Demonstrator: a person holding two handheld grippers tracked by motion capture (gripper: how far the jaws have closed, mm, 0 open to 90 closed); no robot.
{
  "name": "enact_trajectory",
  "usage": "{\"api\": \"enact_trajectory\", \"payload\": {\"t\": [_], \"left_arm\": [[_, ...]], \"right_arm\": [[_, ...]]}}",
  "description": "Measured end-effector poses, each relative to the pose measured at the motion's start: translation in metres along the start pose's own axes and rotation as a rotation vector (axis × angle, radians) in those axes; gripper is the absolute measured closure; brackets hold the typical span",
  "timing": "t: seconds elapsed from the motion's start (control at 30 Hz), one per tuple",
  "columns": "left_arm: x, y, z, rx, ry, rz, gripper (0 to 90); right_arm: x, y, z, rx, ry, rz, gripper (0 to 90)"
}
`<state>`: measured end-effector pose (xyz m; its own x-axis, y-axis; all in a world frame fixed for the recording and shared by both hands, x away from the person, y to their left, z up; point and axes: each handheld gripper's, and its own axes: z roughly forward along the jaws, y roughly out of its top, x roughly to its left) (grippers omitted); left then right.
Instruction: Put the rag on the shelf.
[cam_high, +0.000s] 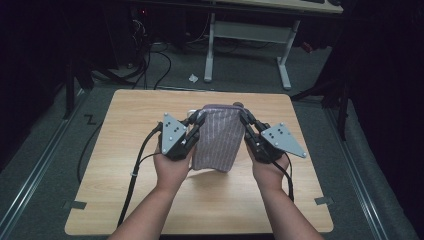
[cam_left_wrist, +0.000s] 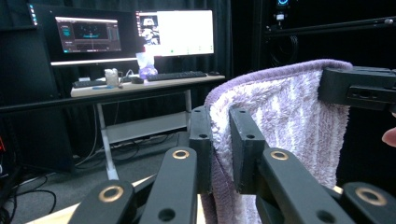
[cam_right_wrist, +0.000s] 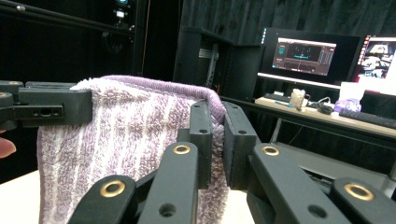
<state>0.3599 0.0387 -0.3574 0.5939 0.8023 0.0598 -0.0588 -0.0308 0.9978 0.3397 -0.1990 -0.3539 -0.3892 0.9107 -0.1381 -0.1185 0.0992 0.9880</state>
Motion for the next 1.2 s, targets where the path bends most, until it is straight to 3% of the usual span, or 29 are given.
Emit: {"api": "enact_trajectory", "payload": {"t": [0.27,0.9,1.07,1.2], "left_arm": [[0.005,0.006,0.008,-0.015,-0.002,0.01,80.8],[0.021,0.013,0.034,0.011,0.026,-0.009,80.7],[0.031,0.014,0.042,0.017,0.036,0.009,80.6],[0.041,0.013,0.051,0.019,0.033,-0.002,80.5]], "right_arm": [[-0.006,0.011,0.012,-0.002,-0.006,-0.003,84.2],[-0.02,0.016,0.043,0.014,-0.009,0.038,84.2],[-0.022,0.016,0.056,0.016,-0.009,0.043,84.2],[-0.024,0.016,0.068,0.025,-0.009,0.046,84.2]]}}
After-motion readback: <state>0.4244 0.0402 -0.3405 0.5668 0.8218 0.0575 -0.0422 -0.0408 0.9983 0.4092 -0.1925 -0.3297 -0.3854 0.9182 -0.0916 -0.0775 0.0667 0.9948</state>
